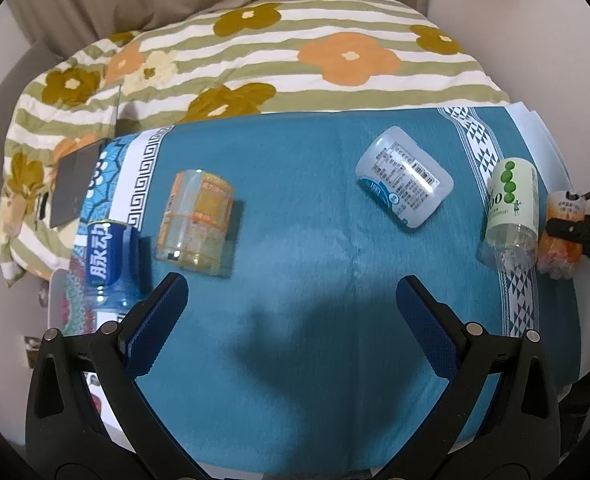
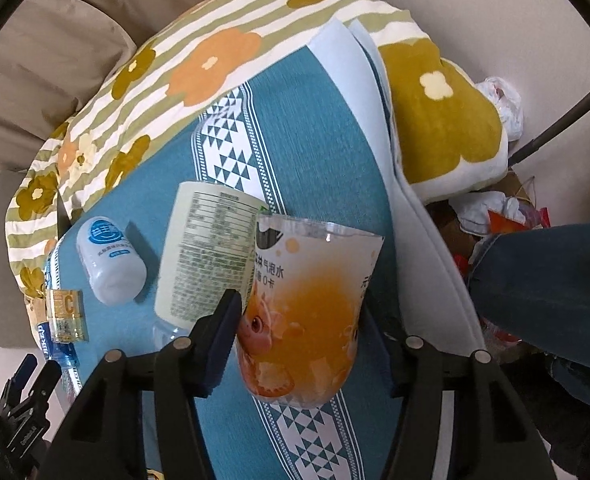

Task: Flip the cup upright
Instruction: 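Lift the goldfish cup with the right tool and rotate it rim-up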

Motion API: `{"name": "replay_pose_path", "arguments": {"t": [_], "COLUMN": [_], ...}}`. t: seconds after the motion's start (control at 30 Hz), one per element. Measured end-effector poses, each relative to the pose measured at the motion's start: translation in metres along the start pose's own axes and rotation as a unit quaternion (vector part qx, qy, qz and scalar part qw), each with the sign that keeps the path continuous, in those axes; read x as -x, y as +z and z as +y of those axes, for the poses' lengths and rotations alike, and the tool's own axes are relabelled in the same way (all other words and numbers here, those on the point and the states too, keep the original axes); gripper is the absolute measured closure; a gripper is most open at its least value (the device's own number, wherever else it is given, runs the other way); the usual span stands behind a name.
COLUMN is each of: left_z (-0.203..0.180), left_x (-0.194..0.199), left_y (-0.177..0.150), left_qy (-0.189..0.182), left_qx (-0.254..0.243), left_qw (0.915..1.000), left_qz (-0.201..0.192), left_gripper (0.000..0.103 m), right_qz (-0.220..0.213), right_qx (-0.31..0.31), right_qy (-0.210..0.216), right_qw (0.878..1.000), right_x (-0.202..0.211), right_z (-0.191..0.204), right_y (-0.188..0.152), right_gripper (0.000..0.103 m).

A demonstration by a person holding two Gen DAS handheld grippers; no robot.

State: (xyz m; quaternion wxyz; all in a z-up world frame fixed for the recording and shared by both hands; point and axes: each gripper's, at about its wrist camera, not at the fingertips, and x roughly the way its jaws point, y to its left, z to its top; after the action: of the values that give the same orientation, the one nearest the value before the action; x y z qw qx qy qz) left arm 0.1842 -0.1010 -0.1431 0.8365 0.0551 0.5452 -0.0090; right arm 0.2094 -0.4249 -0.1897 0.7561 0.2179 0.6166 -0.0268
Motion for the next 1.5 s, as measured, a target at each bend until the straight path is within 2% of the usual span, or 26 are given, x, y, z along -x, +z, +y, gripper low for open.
{"name": "replay_pose_path", "arguments": {"t": [0.23, 0.47, 0.7, 0.97, 1.17, 1.5], "left_z": [0.014, 0.046, 0.094, 0.138, 0.151, 0.154], "left_x": [0.015, 0.025, 0.025, 0.016, 0.006, 0.001], "left_y": [-0.016, -0.046, -0.08, -0.12, -0.136, -0.137], "left_qy": [-0.018, -0.032, -0.027, -0.028, -0.029, -0.036], "left_qx": [-0.002, -0.006, 0.007, 0.036, 0.051, 0.055], "left_qw": [0.9998, 0.9994, 0.9996, 0.9987, 0.9976, 0.997], "left_qz": [-0.01, -0.011, -0.005, 0.021, 0.038, 0.04], "left_gripper": [0.0, 0.0, 0.0, 0.0, 0.0, 0.0], "right_qz": [-0.014, -0.004, 0.037, 0.096, 0.111, 0.116], "right_qx": [0.018, 0.055, 0.106, 0.168, 0.189, 0.195], "right_qy": [-0.009, 0.0, 0.027, 0.039, 0.026, 0.004], "right_qw": [1.0, 0.998, 0.993, 0.98, 0.975, 0.974], "right_x": [0.033, 0.049, 0.023, -0.029, -0.053, -0.064], "right_z": [0.012, 0.06, 0.12, 0.177, 0.195, 0.197], "right_y": [-0.017, -0.057, -0.107, -0.155, -0.162, -0.159], "right_gripper": [0.049, 0.049, 0.049, 0.049, 0.049, 0.046]}}
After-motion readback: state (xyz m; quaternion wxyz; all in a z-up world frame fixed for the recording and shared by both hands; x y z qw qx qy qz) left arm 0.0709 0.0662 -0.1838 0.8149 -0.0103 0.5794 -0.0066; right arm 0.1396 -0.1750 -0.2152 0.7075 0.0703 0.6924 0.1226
